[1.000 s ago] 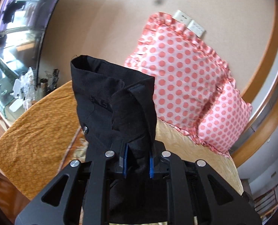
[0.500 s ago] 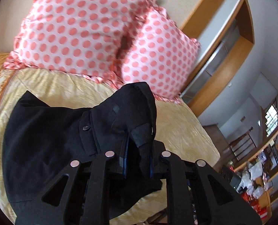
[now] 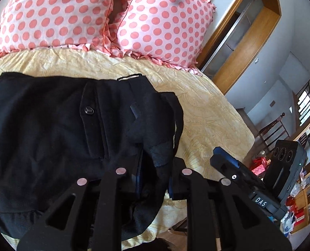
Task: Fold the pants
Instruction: 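Lower the folded pants onto the bed and open the left tool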
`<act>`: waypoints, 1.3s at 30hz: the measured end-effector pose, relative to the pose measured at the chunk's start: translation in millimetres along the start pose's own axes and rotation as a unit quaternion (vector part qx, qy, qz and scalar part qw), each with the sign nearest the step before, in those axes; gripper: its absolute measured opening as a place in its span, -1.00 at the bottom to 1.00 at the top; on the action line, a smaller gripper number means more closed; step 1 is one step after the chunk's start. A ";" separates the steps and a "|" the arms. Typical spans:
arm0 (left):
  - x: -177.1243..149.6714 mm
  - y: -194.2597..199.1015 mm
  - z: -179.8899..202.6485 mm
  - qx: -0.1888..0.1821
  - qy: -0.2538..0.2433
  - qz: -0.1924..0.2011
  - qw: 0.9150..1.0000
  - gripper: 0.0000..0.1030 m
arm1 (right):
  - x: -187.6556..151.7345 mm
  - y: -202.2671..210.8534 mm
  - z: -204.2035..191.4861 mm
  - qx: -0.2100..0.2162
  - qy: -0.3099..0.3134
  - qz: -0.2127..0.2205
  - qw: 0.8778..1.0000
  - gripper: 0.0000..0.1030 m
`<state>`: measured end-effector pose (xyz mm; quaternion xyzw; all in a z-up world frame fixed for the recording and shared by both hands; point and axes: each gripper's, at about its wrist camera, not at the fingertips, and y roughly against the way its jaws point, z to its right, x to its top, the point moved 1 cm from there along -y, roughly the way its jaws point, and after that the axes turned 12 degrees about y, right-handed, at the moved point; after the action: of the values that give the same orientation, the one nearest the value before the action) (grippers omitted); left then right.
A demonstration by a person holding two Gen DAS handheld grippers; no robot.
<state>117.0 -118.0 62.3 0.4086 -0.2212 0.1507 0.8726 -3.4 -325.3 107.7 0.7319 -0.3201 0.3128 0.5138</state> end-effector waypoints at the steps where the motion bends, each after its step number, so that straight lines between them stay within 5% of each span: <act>1: -2.0 -0.9 -3.3 -0.006 0.007 -0.002 1.000 -0.65 | 2.0 1.8 -0.9 -0.004 0.003 0.003 1.000 0.39; 3: -4.1 0.4 -7.4 -0.017 0.014 -0.003 1.000 -0.63 | 6.6 5.1 -2.8 -0.010 0.010 0.009 1.000 0.39; 5: -6.6 9.1 -8.1 -0.027 0.010 0.002 1.000 -0.40 | 13.7 9.3 -5.8 -0.014 0.017 0.020 1.000 0.39; 7: -8.9 29.5 -6.7 -0.050 0.000 0.013 0.999 0.38 | 23.1 15.1 -11.0 -0.013 0.026 0.035 0.999 0.39; 9: -9.9 56.7 -7.8 -0.060 -0.015 0.047 0.997 0.79 | 33.2 20.9 -19.7 -0.005 0.038 0.057 0.998 0.39; 12: -9.1 96.8 -24.0 -0.042 -0.030 0.118 0.992 0.97 | 45.1 18.2 -40.5 0.027 0.059 0.070 0.995 0.39; 17: -9.6 104.6 -56.7 0.109 -0.053 0.174 0.977 0.96 | 35.3 -37.4 -90.0 0.073 0.125 -0.012 0.989 0.37; 22: -12.1 87.7 -80.5 0.165 -0.050 0.158 0.972 0.96 | 27.6 -60.0 -114.1 0.076 0.151 -0.031 0.985 0.37; 26: -6.1 69.1 -124.8 0.198 0.024 0.115 0.973 0.96 | 9.4 -85.1 -102.2 0.041 0.140 -0.103 0.984 0.38; 30: -9.3 67.4 -132.1 0.189 0.026 0.103 0.976 0.96 | 0.9 -86.2 -101.9 0.020 0.160 -0.112 0.981 0.37; 33: 4.0 77.0 -127.5 0.127 0.042 0.107 0.985 0.96 | 17.7 -73.9 -106.7 0.035 0.153 -0.072 0.985 0.38; 36: 38.3 76.7 -120.5 0.077 0.063 0.098 0.990 0.96 | 42.3 -83.4 -111.0 0.042 0.155 -0.070 0.985 0.38; 39: 78.5 61.5 -123.3 0.067 0.074 0.078 0.992 0.96 | 52.8 -105.0 -111.9 0.029 0.170 -0.097 0.980 0.39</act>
<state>189.4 22.8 72.0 0.4352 -0.1763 0.2630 0.8429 96.8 -198.5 122.2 0.7104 -0.1465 0.3900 0.5672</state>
